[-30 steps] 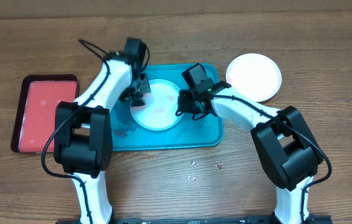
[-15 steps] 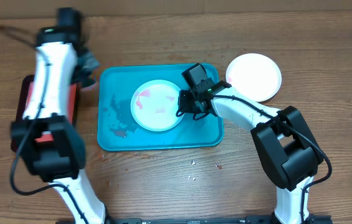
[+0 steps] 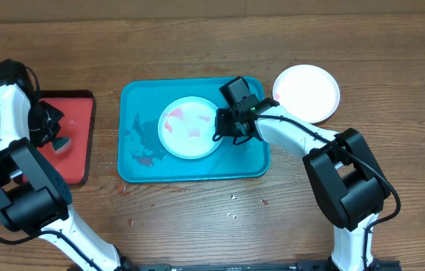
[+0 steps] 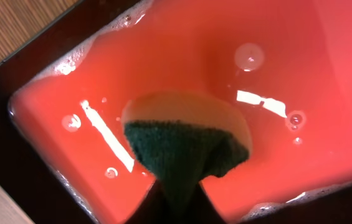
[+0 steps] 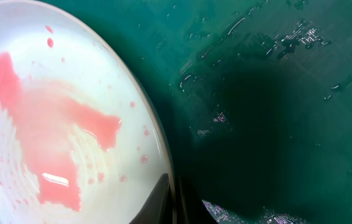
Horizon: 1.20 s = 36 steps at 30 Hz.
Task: Clean dirty plates on tray and stack at the side
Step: 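Drop the sponge into the red tray with the left gripper, then lift the light-blue plate with the right gripper and stack it on the pile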
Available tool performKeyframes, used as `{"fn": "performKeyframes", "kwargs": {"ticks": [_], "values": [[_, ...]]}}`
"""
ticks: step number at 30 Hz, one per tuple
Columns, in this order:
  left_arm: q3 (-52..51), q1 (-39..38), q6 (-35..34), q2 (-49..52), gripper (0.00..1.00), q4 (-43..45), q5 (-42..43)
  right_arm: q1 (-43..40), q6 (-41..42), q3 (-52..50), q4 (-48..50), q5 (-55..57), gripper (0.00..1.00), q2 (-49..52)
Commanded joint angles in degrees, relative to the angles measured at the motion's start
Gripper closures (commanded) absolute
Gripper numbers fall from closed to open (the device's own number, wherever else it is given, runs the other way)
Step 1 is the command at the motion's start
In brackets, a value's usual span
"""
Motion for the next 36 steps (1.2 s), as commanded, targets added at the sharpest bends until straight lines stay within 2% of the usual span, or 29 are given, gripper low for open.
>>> {"fn": "performKeyframes", "kwargs": {"ticks": [1, 3, 5, 8, 13, 17, 20, 21, 22, 23, 27, 31, 36], "values": [[-0.33, 0.22, -0.68, -1.09, 0.78, 0.52, 2.97, -0.33, -0.44, -0.09, -0.24, 2.51, 0.96, 0.66], [-0.33, 0.22, -0.7, -1.09, 0.71, 1.09, 2.99, -0.33, -0.46, -0.09, -0.31, 2.49, 0.96, 0.66], [-0.33, 0.22, -0.7, -1.09, 0.59, 1.64, 3.06, -0.31, -0.46, -0.09, -0.5, 2.4, 0.96, 0.66], [-0.24, 0.24, -0.7, -1.09, 0.6, 1.99, 3.04, -0.33, -0.46, -0.07, -0.66, 2.32, 0.96, 0.66], [5.31, 0.72, -0.37, -1.79, 0.59, -2.8, 4.81, -0.33, -0.96, 1.62, -1.9, 2.32, 0.96, -0.39], [11.21, 0.7, 0.15, -4.22, 0.59, -6.67, 6.23, -0.31, -6.56, 4.94, -4.44, 2.8, 0.96, -3.06], [12.79, 0.7, -0.31, -7.23, 0.54, -6.29, 6.19, -0.11, -11.47, 8.02, -7.41, 5.84, 0.96, -5.46], [12.79, 0.7, -0.33, -8.09, 0.44, -5.84, 6.19, 0.17, -13.16, 9.16, -8.5, 8.09, 0.96, -6.34], [12.79, 0.7, -0.33, -8.68, 0.14, -5.49, 6.19, 0.63, -14.86, 10.34, -9.7, 11.1, 0.96, -7.21], [12.79, 0.68, -0.31, -9.03, 0.0, -5.51, 6.19, 1.25, -16.68, 11.56, -10.86, 14.75, 0.96, -8.09], [12.7, 0.55, -0.28, -8.72, 0.0, -5.81, 6.14, 4.76, -23.58, 16.11, -13.57, 31.52, 0.96, -10.75], [12.7, 0.55, -0.28, -8.57, 0.0, -5.79, 6.14, 9.86, -34.49, 19.85, -13.49, 47.78, 0.96, -11.63], [12.7, 0.55, -0.28, -8.57, 0.0, -5.79, 6.16, 16.41, -47.84, 20.76, -7.41, 60.81, 0.96, -11.63]]}}
